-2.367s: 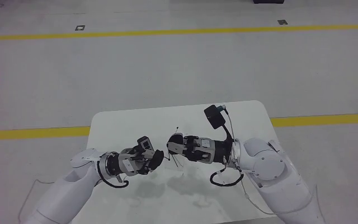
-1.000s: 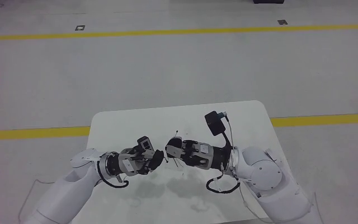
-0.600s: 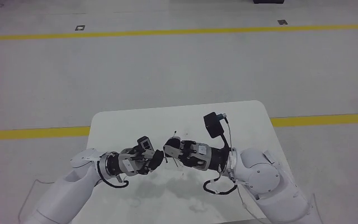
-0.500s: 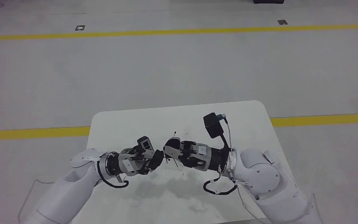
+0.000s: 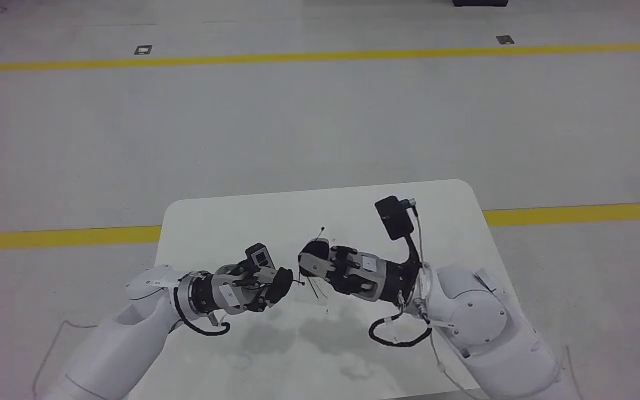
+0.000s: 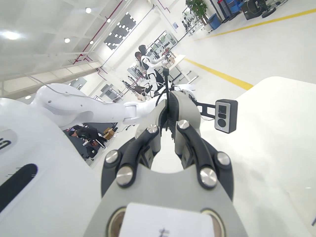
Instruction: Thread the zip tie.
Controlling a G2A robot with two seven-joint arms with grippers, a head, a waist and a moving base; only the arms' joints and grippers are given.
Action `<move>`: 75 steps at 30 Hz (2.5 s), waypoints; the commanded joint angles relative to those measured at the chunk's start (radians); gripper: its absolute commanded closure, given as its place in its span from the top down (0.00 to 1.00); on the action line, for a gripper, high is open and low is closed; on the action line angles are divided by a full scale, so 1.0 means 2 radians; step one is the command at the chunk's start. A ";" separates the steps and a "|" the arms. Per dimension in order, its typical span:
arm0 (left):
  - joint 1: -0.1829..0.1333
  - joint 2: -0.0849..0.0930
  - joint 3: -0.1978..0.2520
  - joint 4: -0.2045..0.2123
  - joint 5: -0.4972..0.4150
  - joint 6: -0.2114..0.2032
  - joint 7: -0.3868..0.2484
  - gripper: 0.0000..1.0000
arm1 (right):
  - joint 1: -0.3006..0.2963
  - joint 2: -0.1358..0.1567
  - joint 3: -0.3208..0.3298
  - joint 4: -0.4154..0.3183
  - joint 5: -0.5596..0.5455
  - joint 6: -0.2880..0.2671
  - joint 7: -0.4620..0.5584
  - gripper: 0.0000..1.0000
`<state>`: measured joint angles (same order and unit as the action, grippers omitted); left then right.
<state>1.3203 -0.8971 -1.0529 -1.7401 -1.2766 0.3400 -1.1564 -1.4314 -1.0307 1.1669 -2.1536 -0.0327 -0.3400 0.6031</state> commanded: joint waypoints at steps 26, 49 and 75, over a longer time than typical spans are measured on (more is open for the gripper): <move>0.007 -0.004 0.002 -0.005 -0.029 0.000 0.012 0.00 | -0.007 0.006 0.012 -0.001 0.004 0.000 -0.008 0.00; 0.007 -0.003 0.006 -0.002 -0.043 0.000 0.008 0.00 | -0.012 0.006 0.022 0.004 0.017 0.000 -0.010 0.00; 0.007 -0.003 0.006 -0.002 -0.043 0.000 0.008 0.00 | 0.004 -0.001 0.001 0.009 0.001 0.000 -0.017 0.00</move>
<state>1.3345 -0.9029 -1.0415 -1.7445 -1.3624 0.3400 -1.1412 -1.4210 -1.0331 1.1667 -2.1361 -0.0302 -0.3400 0.5676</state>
